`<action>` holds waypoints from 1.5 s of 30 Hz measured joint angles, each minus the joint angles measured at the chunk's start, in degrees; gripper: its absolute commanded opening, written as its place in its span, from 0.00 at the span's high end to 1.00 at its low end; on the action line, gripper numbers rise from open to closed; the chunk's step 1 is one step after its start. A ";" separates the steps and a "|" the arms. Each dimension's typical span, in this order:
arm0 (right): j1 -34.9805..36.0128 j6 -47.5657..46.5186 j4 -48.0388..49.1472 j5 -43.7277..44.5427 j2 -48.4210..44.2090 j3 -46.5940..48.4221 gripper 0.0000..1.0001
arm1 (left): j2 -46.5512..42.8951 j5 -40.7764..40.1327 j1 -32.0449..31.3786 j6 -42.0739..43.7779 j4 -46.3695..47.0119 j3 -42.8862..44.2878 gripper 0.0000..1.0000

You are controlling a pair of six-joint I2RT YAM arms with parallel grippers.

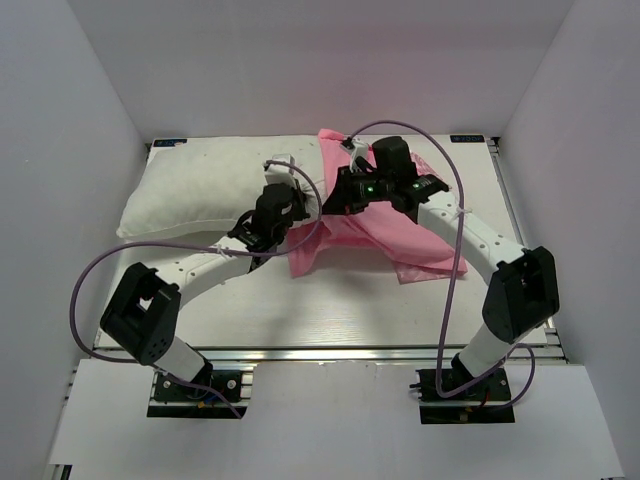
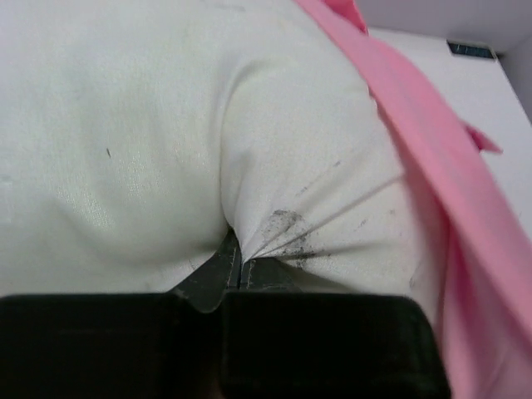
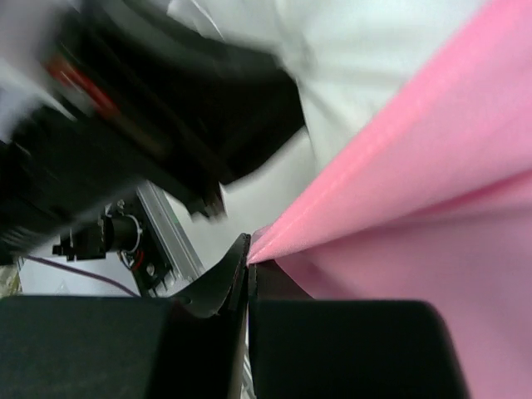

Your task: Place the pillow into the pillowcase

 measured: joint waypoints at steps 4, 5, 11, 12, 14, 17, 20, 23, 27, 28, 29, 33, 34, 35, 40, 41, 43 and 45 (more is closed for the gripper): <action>-0.26 0.09 -1.18 0.04 -2.43 -3.58 1.00 | 1.86 -0.92 0.63 0.59 -0.42 4.42 1.00; -0.37 0.26 -1.14 0.04 -2.69 -3.93 1.00 | 2.69 -0.81 0.63 0.59 -0.24 5.16 1.00; -0.63 2.45 -0.83 0.04 -2.71 -3.63 1.00 | 8.48 1.07 0.24 -0.52 1.53 6.03 1.00; -0.63 2.99 -0.85 0.02 -2.38 -2.93 1.00 | 9.20 1.20 0.07 -0.72 1.97 6.03 1.00; -0.63 4.22 -0.83 0.00 -1.16 -0.70 1.00 | 10.12 1.38 -0.72 -1.14 3.17 5.99 1.00; -0.63 6.01 -0.50 0.07 1.01 3.17 1.00 | 10.49 1.88 -1.75 -2.32 6.34 5.14 1.00; -0.90 7.58 -0.24 0.17 2.84 5.86 1.00 | 10.49 2.43 -2.64 -3.93 9.66 2.16 1.00; -2.29 9.31 -0.11 0.26 4.57 7.30 1.00 | 10.29 3.17 -3.65 -5.46 13.27 -1.42 1.00; -5.49 11.21 0.02 0.15 7.89 8.55 1.00 | 8.59 6.19 -5.46 -6.60 17.73 -6.80 1.00; -6.27 11.37 0.00 0.20 8.70 8.74 1.00 | 8.52 7.96 -5.90 -6.64 18.29 -7.13 1.00; -6.97 11.30 -0.22 0.20 9.60 8.90 1.00 | 8.55 9.81 -6.36 -6.75 18.56 -7.10 1.00; -8.98 10.71 -1.92 0.46 11.32 8.55 1.00 | 8.55 15.85 -7.96 -6.38 18.64 -6.71 1.00; -9.18 10.14 -2.12 0.42 11.32 8.13 1.00 | 8.52 16.55 -8.13 -6.21 18.21 -6.56 1.00; -9.44 9.38 -2.36 0.44 11.28 7.85 1.00 | 8.41 16.92 -8.17 -5.99 17.64 -6.56 1.00; -10.03 4.04 -4.59 0.85 11.30 7.85 1.00 | 5.42 17.42 -8.20 -4.24 11.52 -6.54 0.60; -10.12 2.97 -4.59 0.83 11.30 7.41 1.00 | 4.59 17.22 -8.22 -3.28 8.55 -5.81 0.45; -10.32 0.87 -4.57 1.16 11.06 6.25 1.00 | 2.67 16.72 -8.39 -1.25 1.88 -3.89 0.36; -10.69 -0.90 -4.48 1.60 11.04 4.85 1.00 | -0.33 15.63 -8.72 0.63 -4.50 -1.68 0.31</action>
